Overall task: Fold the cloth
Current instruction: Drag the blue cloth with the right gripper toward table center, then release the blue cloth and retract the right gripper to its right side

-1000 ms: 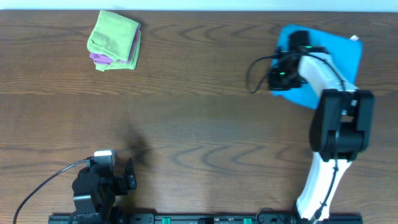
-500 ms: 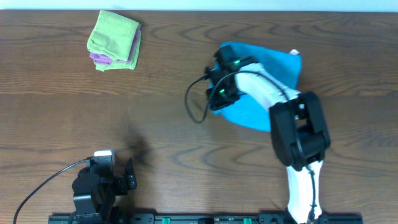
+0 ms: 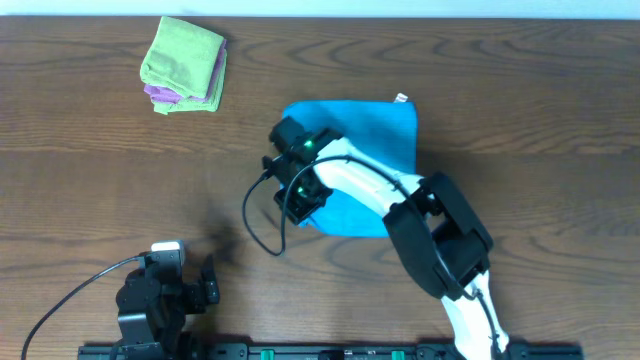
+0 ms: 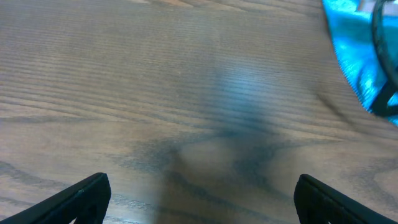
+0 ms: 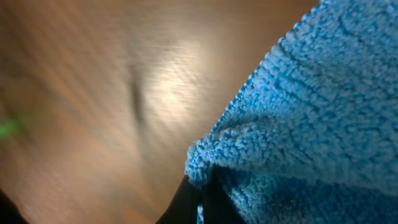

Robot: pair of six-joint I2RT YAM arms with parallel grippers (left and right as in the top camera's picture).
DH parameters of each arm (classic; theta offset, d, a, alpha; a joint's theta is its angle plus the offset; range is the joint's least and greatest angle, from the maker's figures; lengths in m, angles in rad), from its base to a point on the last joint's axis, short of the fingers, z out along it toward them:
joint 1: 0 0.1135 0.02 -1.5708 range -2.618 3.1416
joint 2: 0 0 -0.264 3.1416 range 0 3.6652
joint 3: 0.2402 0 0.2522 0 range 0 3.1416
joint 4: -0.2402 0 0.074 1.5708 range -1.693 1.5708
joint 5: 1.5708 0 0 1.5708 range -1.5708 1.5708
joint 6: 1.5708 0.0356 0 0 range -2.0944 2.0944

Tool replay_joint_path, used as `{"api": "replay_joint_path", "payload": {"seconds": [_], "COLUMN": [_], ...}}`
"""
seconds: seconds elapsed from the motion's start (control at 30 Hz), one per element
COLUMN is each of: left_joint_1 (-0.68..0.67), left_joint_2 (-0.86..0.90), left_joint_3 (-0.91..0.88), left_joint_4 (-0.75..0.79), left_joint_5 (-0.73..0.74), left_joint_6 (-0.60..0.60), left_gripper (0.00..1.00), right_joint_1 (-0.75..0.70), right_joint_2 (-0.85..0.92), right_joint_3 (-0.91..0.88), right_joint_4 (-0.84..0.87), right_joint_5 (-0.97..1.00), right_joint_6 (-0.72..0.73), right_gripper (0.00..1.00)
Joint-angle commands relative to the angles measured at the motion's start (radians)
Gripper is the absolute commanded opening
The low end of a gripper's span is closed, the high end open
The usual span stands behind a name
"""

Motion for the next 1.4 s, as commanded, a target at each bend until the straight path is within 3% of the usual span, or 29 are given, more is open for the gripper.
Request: {"api": "replay_joint_path", "payload": {"seconds": [0.0,0.13,0.33,0.63,0.67,0.7,0.9,1.1,1.2,1.37], "left_joint_1": [-0.005,-0.005,-0.005,-0.005,-0.005,-0.005,-0.005,-0.005,-0.005,-0.005], "left_joint_2": [-0.006,-0.006,-0.006,-0.006,-0.006,-0.006,-0.006,-0.006,-0.006,-0.006], "left_joint_3": [-0.031,-0.031,-0.031,-0.031,-0.031,-0.031,-0.031,-0.031,-0.031,-0.031], "left_joint_4": [-0.038,-0.038,-0.038,-0.038,-0.038,-0.038,-0.039,-0.039,-0.039,-0.035], "left_joint_5": [-0.010,-0.010,-0.010,-0.010,-0.010,-0.010,-0.042,-0.116,-0.114,-0.102], "left_joint_6": [0.015,0.015,0.015,0.015,0.015,0.015,0.016,0.016,0.015,0.014], "left_gripper": [0.95,0.95,0.95,0.95,0.95,0.96,0.95,0.95,0.95,0.95], "right_joint_1": [0.039,0.040,0.031,0.009,0.000,-0.014,-0.159,-0.397,-0.551,-0.752], "right_joint_2": [0.044,-0.008,-0.126,-0.340,-0.367,-0.399,-0.578,-0.665,-0.668,-0.688], "right_joint_3": [-0.038,-0.038,-0.037,-0.037,-0.037,-0.037,-0.037,-0.038,-0.051,-0.178], "right_joint_4": [0.006,0.014,0.026,0.035,0.040,0.044,0.002,-0.179,-0.286,-0.311], "right_joint_5": [0.019,0.015,0.018,0.019,0.021,0.029,0.071,0.048,-0.050,-0.295], "right_joint_6": [0.033,0.026,-0.024,-0.019,-0.020,-0.019,-0.018,-0.114,-0.209,-0.351], "right_gripper": [0.01,0.05,0.58,0.73,0.96,0.99,0.99,0.99,0.99,0.99]}}
